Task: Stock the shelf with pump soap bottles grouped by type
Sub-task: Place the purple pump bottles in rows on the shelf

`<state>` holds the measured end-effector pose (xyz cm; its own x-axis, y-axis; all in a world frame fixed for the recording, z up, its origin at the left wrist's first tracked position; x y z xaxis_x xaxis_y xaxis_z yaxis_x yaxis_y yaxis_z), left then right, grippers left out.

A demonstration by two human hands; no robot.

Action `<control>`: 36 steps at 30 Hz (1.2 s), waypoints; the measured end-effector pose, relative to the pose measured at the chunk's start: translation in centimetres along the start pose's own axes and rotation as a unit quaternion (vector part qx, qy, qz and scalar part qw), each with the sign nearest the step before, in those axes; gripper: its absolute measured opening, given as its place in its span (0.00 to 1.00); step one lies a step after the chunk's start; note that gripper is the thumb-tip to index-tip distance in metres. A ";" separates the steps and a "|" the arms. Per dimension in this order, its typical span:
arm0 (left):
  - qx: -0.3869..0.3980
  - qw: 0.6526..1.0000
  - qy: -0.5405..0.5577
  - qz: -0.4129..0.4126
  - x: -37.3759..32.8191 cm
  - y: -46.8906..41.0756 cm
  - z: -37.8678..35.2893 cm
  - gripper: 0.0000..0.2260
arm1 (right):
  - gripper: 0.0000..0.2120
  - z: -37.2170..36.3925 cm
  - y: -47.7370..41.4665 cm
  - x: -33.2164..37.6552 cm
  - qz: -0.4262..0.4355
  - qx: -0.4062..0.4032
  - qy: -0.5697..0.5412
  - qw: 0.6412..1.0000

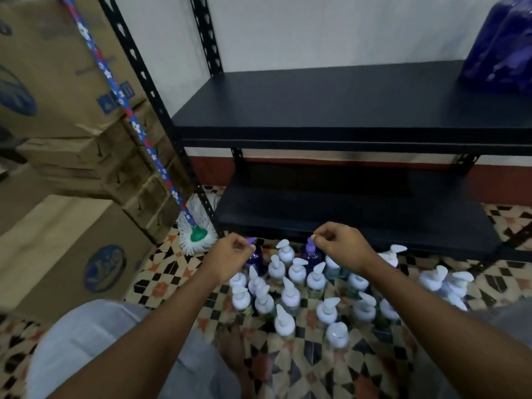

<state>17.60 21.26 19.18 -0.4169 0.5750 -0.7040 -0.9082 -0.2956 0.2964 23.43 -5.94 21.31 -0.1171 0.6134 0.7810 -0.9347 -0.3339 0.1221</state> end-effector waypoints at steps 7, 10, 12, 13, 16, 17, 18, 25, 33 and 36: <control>0.013 0.999 0.011 0.046 5.1 -5.5 -4.0 0.15 | 0.10 -5.1 -3.1 -7.6 -0.087 0.001 0.043 0.995; -0.010 0.999 0.007 0.045 6.9 -8.1 -5.3 0.17 | 0.19 -7.1 -4.7 -10.3 -0.088 -0.019 0.039 0.995; -0.013 0.999 0.014 0.038 7.8 -9.6 -6.2 0.20 | 0.21 -8.2 -6.0 -12.2 -0.120 -0.029 0.033 0.992; -0.018 0.999 0.019 0.038 8.3 -10.4 -6.6 0.21 | 0.21 -8.8 -6.7 -13.0 -0.136 -0.027 0.029 0.990; -0.019 0.998 0.037 0.052 9.4 -11.8 -7.4 0.20 | 0.15 -10.3 -8.8 -14.2 -0.167 -0.019 0.021 0.986; -0.016 0.997 0.041 0.059 9.7 -12.2 -7.7 0.20 | 0.13 -10.9 -9.4 -14.6 -0.182 -0.012 0.020 0.983; -0.018 0.997 0.040 0.071 10.0 -12.6 -7.8 0.20 | 0.13 -11.5 -10.0 -14.9 -0.193 -0.006 0.023 0.981; 0.014 0.996 0.006 0.093 12.2 -15.8 -9.2 0.22 | 0.25 -14.2 -12.7 -18.5 -0.238 -0.005 0.024 0.971; 0.054 0.992 0.022 0.108 13.4 -18.0 -10.6 0.20 | 0.20 -14.8 -14.6 -19.2 -0.231 -0.004 0.031 0.972; 0.051 0.992 -0.010 0.118 13.9 -18.8 -11.0 0.31 | 0.21 -15.0 -14.9 -19.4 -0.231 0.007 0.048 0.972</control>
<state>29.31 26.43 -3.22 -0.6176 0.5138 -0.5954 -0.7843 -0.3458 0.5151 34.65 -2.14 -4.89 0.2827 0.7637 0.5804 -0.8903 -0.0164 0.4551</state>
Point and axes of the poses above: each hand's wrist, its own y-axis away from the middle knuckle, its own z-axis out of the back of the hand, x = y × z, the point moved 6 cm from there along -y, towards the middle knuckle, and after that the axes turned 3 degrees about z, right-handed, at the moved point
